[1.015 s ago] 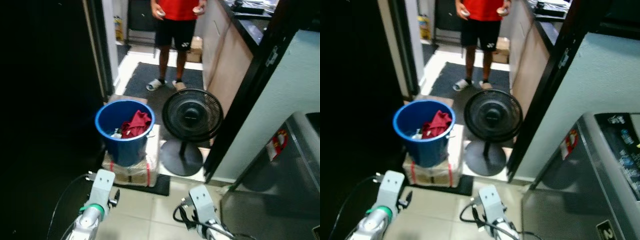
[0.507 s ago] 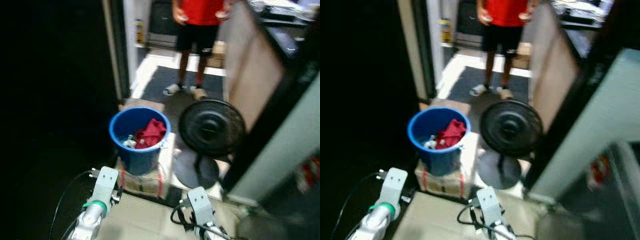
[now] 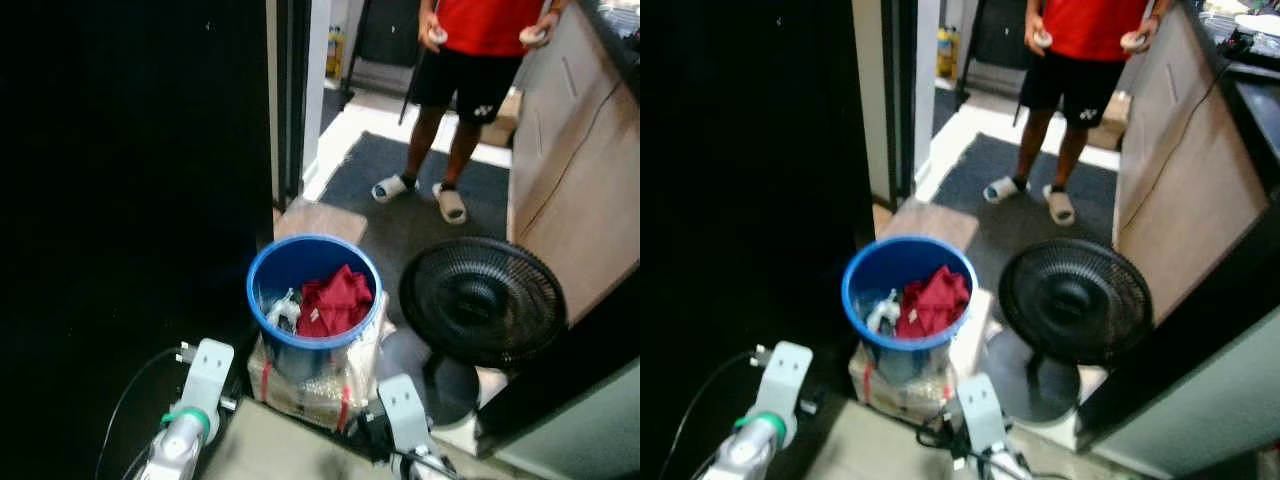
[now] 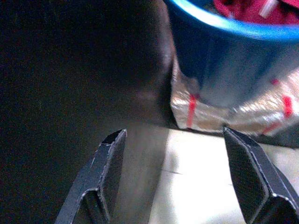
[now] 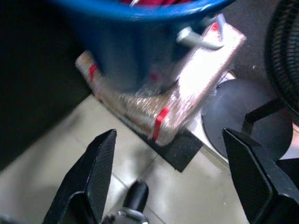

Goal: Clothes washing

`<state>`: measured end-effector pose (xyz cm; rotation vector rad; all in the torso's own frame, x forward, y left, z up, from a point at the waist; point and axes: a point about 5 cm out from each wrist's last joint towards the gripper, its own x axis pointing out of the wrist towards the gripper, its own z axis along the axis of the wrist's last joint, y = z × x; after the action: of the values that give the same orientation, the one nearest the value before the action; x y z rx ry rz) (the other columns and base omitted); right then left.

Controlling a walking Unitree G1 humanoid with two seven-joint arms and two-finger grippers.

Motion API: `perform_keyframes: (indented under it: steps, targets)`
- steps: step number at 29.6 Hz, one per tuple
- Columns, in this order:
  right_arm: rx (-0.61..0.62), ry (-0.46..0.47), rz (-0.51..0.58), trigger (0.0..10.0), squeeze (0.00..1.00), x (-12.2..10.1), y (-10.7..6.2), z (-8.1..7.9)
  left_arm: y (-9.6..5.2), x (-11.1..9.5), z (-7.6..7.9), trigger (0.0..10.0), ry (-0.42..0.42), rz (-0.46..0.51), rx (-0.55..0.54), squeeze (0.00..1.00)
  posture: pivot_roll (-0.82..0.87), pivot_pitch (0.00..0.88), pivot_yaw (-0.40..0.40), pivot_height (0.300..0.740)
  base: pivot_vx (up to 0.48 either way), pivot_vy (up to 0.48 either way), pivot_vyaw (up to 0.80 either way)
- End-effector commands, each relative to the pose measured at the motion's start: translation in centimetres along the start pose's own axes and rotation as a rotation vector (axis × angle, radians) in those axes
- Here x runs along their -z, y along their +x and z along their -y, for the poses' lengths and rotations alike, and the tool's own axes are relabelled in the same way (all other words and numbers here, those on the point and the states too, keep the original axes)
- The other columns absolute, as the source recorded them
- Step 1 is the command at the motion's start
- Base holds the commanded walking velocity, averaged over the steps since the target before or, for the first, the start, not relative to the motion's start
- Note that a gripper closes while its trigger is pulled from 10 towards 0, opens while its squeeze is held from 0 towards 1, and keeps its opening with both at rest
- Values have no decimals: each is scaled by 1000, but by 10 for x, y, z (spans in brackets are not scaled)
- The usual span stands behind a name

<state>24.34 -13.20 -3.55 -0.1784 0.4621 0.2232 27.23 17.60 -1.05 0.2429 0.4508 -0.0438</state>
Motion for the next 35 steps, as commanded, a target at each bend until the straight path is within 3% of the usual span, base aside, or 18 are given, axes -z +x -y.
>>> perform_keyframes:
  steps: [1, 8, 13, 24, 35]
  targets:
    - [23, 32, -28, 10000, 0, 8, -3, 4, -1, 3, 6, 10000, 7, -8, 21, 0, 30, 0, 31, 740, 472, 0, -800]
    - [35, 11, -30, 10000, 0, 8, -4, 7, -1, 2, 7, 10000, 8, -8, 28, 0, 24, 0, 32, 740, 472, 0, -704]
    - [39, 5, -24, 10000, 0, 8, -4, 7, 0, 2, 8, 10000, 12, -12, 31, 0, 21, 0, 33, 740, 401, 0, 0]
    - [31, -16, 6, 10000, 0, 1, -2, 8, 0, 2, 12, 10000, 25, -12, 46, 0, 24, 0, 34, 740, 0, 0, 0]
    - [-11, -33, -2, 10000, 0, 4, -3, -1, -2, 6, 8, 10000, 38, -11, 40, 0, 32, 0, 36, 740, 0, 0, 0]
